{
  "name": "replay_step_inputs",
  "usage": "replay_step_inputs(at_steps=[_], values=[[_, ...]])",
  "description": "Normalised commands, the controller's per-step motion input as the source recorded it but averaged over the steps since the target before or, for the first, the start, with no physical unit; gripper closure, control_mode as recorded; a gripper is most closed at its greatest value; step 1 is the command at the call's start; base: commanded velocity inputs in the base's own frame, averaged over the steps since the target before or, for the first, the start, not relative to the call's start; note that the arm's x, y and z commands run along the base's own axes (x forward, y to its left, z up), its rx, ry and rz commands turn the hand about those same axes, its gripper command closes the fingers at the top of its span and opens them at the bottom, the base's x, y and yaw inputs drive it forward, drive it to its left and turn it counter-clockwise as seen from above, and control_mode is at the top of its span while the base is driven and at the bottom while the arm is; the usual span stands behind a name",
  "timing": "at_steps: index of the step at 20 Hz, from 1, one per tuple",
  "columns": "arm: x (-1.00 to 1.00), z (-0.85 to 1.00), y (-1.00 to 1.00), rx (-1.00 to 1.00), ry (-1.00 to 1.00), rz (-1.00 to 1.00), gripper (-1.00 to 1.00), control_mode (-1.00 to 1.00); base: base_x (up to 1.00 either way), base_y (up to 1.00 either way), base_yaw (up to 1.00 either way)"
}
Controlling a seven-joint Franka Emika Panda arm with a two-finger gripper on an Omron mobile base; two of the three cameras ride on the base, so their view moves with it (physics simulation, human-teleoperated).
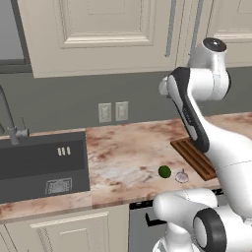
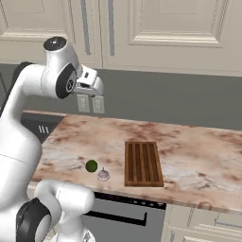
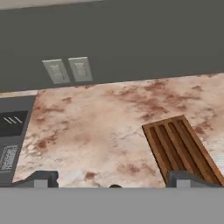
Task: Open the cabinet. Place the bowl and condiment on the counter. Then place the lime and garlic on the cutting board.
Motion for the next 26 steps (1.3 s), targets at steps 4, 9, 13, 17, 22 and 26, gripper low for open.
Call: replay_step_inputs(at_steps=[4,9,13,17,22,26], values=[[0.00,0.99,0.00,-0.02,-0.56,-0.27,-1.00,-1.00,0.00,0.00,0.00],[0.00,0.89,0.07,0.00,-0.44,-0.31,-1.00,-1.00,0.00,0.00,0.00],[0.06,0.74,0.03,0.00,-0.40,-0.25,-1.00,-1.00,0.00,0.00,0.00],[0.16,0.34,0.05,0.03,-0.10,-0.05,-1.00,-1.00,0.00,0.00,0.00],[0.52,0.07,0.00,0.07,0.00,0.10,-1.00,-1.00,0.00,0.00,0.00],[0.25,0.00,0.00,0.00,-0.01,0.10,-1.00,-1.00,0.00,0.00,0.00]])
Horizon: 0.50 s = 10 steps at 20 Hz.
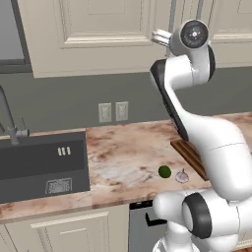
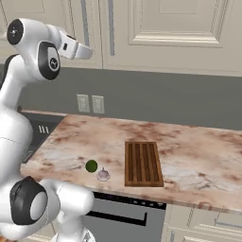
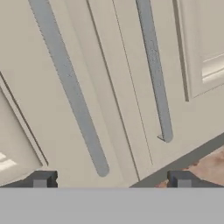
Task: Open the cabinet. Place the bowl and condiment on the counter. Then place the lime and garlic on the cutting board.
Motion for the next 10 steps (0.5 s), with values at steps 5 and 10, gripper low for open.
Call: replay_step_inputs(at_steps=[5,10], values=[[0.52,0.00,0.00,0.00,0.00,0.11,-1.00,-1.00,0.00,0.00,0.00],[0.59,0.00,0.00,0.00,0.00,0.11,-1.00,-1.00,0.00,0.00,0.00]])
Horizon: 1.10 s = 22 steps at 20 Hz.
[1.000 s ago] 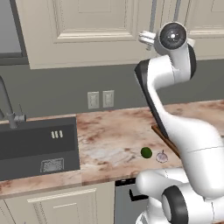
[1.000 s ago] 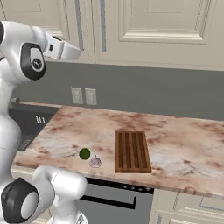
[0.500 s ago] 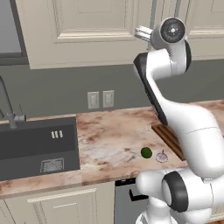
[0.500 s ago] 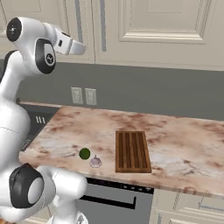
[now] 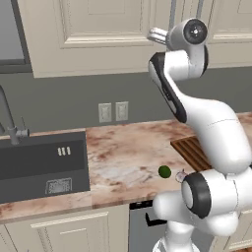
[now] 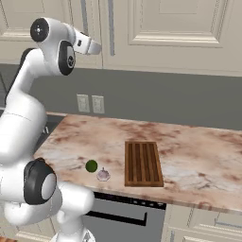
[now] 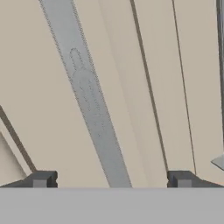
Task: Open the cabinet. Place the bowl and condiment on the counter. Then place the lime and garlic on the cutting board.
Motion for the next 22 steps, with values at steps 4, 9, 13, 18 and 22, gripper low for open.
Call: replay_step_inputs(at_steps=[4,9,13,18,22], values=[[0.47,-0.03,0.00,0.00,0.01,0.02,-1.00,-1.00,0.00,0.00,0.00],[0.43,0.00,0.00,0.00,0.00,0.00,-1.00,-1.00,0.00,0.00,0.00],[0.40,-0.01,0.00,0.00,0.00,0.00,1.00,-1.00,0.00,0.00,0.00],[0.15,0.00,0.00,0.00,0.00,0.03,1.00,-1.00,0.00,0.00,0.00],[-0.50,0.00,0.17,0.00,0.00,0.06,1.00,-1.00,0.00,0.00,0.00]])
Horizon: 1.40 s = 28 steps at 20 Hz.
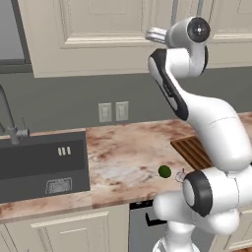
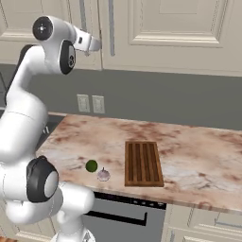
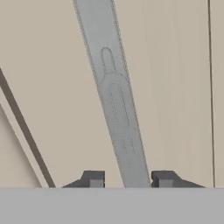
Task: Open the cabinet. Place the bowl and condiment on the counter. Then place the lime and garlic on the cutting board.
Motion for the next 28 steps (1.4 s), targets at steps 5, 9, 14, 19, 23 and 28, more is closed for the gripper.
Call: replay_step_inputs(at_steps=[5,9,14,19,23,28], values=[[-1.00,-0.01,0.26,0.00,-0.01,0.21,1.00,-1.00,0.00,0.00,0.00],[-1.00,0.00,0.42,0.00,-0.06,0.21,1.00,-1.00,0.00,0.00,0.00],[-1.00,0.00,0.78,-0.01,-0.03,0.12,1.00,-1.00,0.00,0.00,0.00],[-1.00,0.00,0.71,-0.02,-0.03,0.07,-1.00,-1.00,0.00,0.00,0.00],[-1.00,0.01,-0.24,0.15,-0.01,0.02,-1.00,-1.00,0.00,0.00,0.00],[-0.99,0.16,-0.95,0.41,-0.05,0.06,-1.00,-1.00,0.00,0.00,0.00]])
